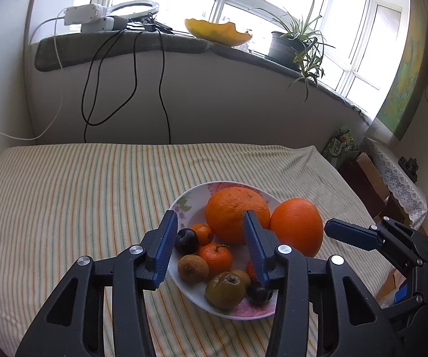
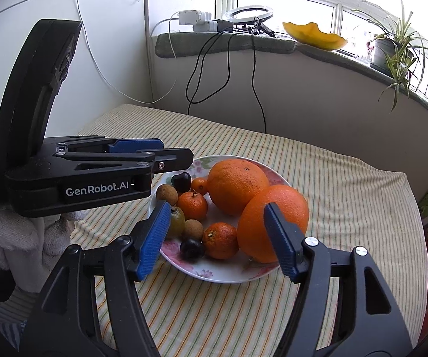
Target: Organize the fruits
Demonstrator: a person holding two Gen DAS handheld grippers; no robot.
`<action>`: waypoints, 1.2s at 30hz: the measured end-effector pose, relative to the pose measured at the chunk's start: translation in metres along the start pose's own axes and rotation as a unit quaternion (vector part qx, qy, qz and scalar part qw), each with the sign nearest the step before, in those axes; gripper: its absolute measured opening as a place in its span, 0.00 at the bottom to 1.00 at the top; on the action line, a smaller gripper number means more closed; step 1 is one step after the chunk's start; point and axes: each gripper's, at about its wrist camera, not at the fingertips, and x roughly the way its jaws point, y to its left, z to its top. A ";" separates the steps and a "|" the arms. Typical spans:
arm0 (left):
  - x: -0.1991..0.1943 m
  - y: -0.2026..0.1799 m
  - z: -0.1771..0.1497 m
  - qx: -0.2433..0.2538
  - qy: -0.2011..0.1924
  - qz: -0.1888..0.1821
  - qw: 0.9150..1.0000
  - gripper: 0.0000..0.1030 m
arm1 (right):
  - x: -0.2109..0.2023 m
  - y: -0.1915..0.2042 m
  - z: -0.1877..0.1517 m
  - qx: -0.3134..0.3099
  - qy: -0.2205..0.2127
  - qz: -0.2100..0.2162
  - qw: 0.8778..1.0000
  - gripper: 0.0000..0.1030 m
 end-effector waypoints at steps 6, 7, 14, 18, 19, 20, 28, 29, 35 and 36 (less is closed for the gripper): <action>-0.015 -0.001 -0.003 0.004 -0.010 0.012 1.000 0.53 | -0.011 -0.003 -0.003 0.009 -0.007 -0.006 1.000 0.82; -0.017 -0.001 -0.004 0.005 -0.012 0.016 1.000 0.57 | -0.013 -0.003 -0.004 0.011 -0.010 -0.007 1.000 0.83; -0.037 0.002 -0.016 0.004 -0.023 0.047 0.999 0.63 | -0.025 -0.007 -0.010 0.027 -0.017 -0.025 0.999 0.91; -0.049 0.003 -0.028 -0.001 -0.025 0.068 0.997 0.70 | -0.032 -0.012 -0.013 0.044 -0.025 -0.054 0.997 0.96; -0.051 0.003 -0.031 -0.001 -0.026 0.073 0.997 0.70 | -0.033 -0.015 -0.013 0.049 -0.028 -0.061 0.997 0.99; -0.054 0.001 -0.034 0.001 -0.027 0.082 0.996 0.70 | -0.034 -0.016 -0.013 0.054 -0.031 -0.067 0.996 0.99; -0.074 -0.013 -0.054 0.011 -0.036 0.097 0.995 0.75 | -0.046 -0.016 -0.013 0.063 -0.050 -0.117 0.990 1.00; -0.076 -0.014 -0.055 0.010 -0.037 0.097 0.995 0.75 | -0.047 -0.017 -0.014 0.068 -0.051 -0.114 0.990 1.00; -0.083 -0.019 -0.059 0.011 -0.039 0.101 0.994 0.77 | -0.050 -0.026 -0.020 0.107 -0.052 -0.101 0.988 1.00; -0.083 -0.019 -0.059 0.010 -0.038 0.101 0.994 0.77 | -0.050 -0.027 -0.021 0.110 -0.052 -0.101 0.987 1.00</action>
